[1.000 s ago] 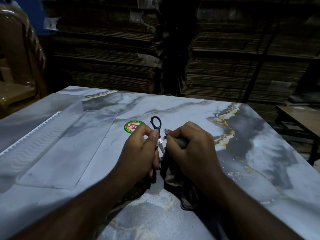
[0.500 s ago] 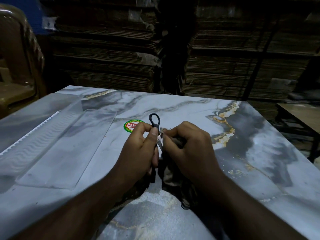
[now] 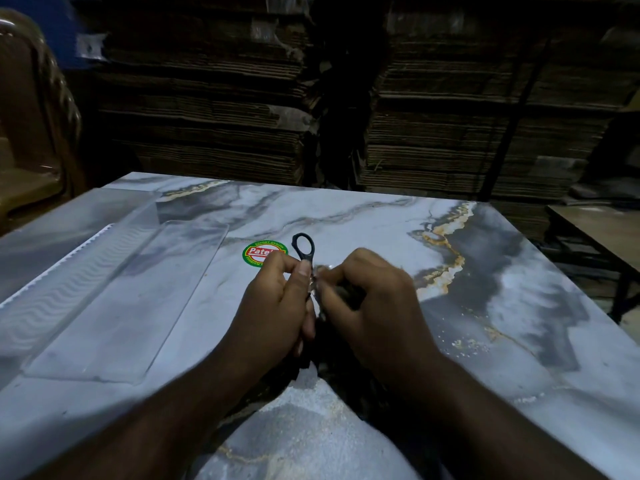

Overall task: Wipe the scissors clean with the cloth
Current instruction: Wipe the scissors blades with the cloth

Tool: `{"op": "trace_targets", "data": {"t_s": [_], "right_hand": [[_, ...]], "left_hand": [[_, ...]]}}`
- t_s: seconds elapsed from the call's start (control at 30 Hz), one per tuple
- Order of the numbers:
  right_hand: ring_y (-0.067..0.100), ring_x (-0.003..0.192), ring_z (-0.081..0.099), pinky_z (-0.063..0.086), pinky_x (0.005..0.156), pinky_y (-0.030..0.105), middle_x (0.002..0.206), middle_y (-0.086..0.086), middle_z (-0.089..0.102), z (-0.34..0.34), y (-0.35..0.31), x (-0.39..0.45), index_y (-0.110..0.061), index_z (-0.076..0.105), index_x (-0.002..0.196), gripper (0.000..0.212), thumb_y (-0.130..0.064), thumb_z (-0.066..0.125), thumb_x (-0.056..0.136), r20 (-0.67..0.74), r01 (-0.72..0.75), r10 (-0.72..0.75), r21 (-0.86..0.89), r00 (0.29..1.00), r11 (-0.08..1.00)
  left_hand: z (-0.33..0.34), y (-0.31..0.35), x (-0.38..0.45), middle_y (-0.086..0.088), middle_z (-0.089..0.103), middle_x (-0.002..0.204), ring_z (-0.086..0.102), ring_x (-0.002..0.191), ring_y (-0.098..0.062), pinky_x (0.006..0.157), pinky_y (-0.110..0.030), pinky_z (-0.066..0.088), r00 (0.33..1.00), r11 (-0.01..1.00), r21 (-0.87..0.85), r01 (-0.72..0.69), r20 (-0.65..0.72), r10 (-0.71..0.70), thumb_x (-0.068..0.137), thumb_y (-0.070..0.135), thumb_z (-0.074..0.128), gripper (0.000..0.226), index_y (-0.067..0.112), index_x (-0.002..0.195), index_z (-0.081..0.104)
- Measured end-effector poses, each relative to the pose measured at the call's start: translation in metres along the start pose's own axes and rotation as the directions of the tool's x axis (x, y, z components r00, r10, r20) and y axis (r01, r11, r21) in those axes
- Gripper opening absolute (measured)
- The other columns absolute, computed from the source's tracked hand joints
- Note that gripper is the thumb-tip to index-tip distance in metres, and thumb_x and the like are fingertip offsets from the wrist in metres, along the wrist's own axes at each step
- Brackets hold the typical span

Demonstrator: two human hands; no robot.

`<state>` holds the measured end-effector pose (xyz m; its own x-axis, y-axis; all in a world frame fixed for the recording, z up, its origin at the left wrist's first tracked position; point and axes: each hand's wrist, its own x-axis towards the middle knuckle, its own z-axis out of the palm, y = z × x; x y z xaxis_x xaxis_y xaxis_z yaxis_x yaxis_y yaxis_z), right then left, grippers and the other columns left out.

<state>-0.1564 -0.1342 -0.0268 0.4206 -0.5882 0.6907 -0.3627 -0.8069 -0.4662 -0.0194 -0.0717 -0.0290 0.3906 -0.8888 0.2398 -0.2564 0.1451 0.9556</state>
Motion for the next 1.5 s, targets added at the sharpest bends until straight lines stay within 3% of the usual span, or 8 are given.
{"op": "trace_targets", "data": {"t_s": [0.17,0.37,0.5,0.6,0.8,1.0,1.17,1.5], "right_hand": [[0.002,0.064,0.047,0.035,0.062,0.023,0.07,-0.013,0.05,-0.001,0.011,0.014,-0.013,0.07,0.074,0.015,-0.014,0.078,0.086,-0.096,-0.061,0.061,0.003,0.994,0.998],[0.016,0.068,0.056,0.045,0.062,0.035,0.072,0.001,0.057,0.001,0.0,0.002,-0.008,0.07,0.075,0.017,-0.013,0.077,0.089,0.002,0.069,-0.069,0.013,0.998,0.998],[0.011,0.071,0.06,0.046,0.065,0.031,0.075,-0.005,0.063,-0.006,0.018,0.017,-0.011,0.076,0.079,0.01,-0.013,0.076,0.088,-0.083,-0.141,0.14,-0.001,0.987,0.99],[-0.001,0.079,0.062,0.043,0.07,0.016,0.082,-0.016,0.066,-0.019,0.024,0.014,-0.017,0.079,0.088,0.006,-0.012,0.076,0.089,-0.108,-0.228,0.232,0.048,0.967,0.973],[-0.001,0.077,0.057,0.04,0.071,0.009,0.083,-0.012,0.064,-0.012,-0.002,0.008,-0.015,0.075,0.09,0.003,-0.016,0.077,0.091,-0.061,0.015,-0.012,0.048,0.998,0.999],[0.006,0.074,0.058,0.042,0.066,0.018,0.078,-0.007,0.064,-0.005,0.005,0.009,-0.013,0.074,0.083,0.009,-0.018,0.078,0.089,-0.055,-0.033,0.035,0.041,0.998,0.999],[0.002,0.072,0.053,0.036,0.066,0.012,0.077,-0.01,0.059,-0.005,-0.002,0.002,-0.017,0.072,0.081,0.009,-0.016,0.078,0.087,0.067,-0.006,0.0,0.083,0.998,0.997],[0.005,0.077,0.06,0.045,0.067,0.023,0.078,-0.012,0.066,-0.013,0.01,0.009,-0.02,0.071,0.08,0.008,-0.018,0.075,0.087,-0.102,-0.205,0.207,0.029,0.973,0.978]], "left_hand": [[-0.001,0.001,0.0,-0.005,0.053,0.042,0.038,0.027,-0.016,0.034,-0.022,0.034,1.0,0.999,-0.026,0.019,0.003,-0.019,0.111,0.028,0.041,0.025,0.009,0.099,0.05],[-0.002,-0.001,0.002,-0.006,0.051,0.043,0.039,0.028,-0.017,0.035,-0.023,0.034,1.0,0.999,-0.042,0.014,-0.005,-0.014,0.111,0.029,0.041,0.026,0.007,0.101,0.051],[0.0,0.001,0.0,-0.007,0.049,0.042,0.036,0.029,-0.02,0.034,-0.023,0.032,1.0,0.998,-0.069,0.014,-0.014,-0.014,0.111,0.03,0.041,0.025,0.008,0.101,0.049],[0.001,0.002,0.0,-0.005,0.051,0.041,0.035,0.027,-0.019,0.033,-0.02,0.031,0.999,0.998,-0.059,-0.002,-0.033,0.0,0.111,0.028,0.04,0.023,0.01,0.101,0.049],[-0.001,0.001,0.001,-0.008,0.056,0.043,0.04,0.027,-0.021,0.034,-0.022,0.033,1.0,0.997,-0.078,0.009,-0.019,-0.01,0.11,0.03,0.042,0.023,0.013,0.099,0.051],[-0.001,-0.001,0.005,-0.008,0.053,0.043,0.038,0.026,-0.02,0.034,-0.021,0.032,1.0,0.996,-0.094,-0.001,0.013,0.003,0.11,0.028,0.044,0.019,0.015,0.098,0.051],[0.0,-0.002,0.007,-0.006,0.047,0.041,0.034,0.03,-0.018,0.037,-0.023,0.03,0.998,0.978,-0.201,0.049,-0.037,-0.058,0.11,0.03,0.045,0.022,0.012,0.102,0.055],[0.004,0.005,0.004,-0.005,0.044,0.039,0.028,0.028,-0.015,0.035,-0.022,0.026,0.998,0.969,-0.239,0.057,-0.025,-0.065,0.111,0.027,0.041,0.022,0.015,0.096,0.051]]}}
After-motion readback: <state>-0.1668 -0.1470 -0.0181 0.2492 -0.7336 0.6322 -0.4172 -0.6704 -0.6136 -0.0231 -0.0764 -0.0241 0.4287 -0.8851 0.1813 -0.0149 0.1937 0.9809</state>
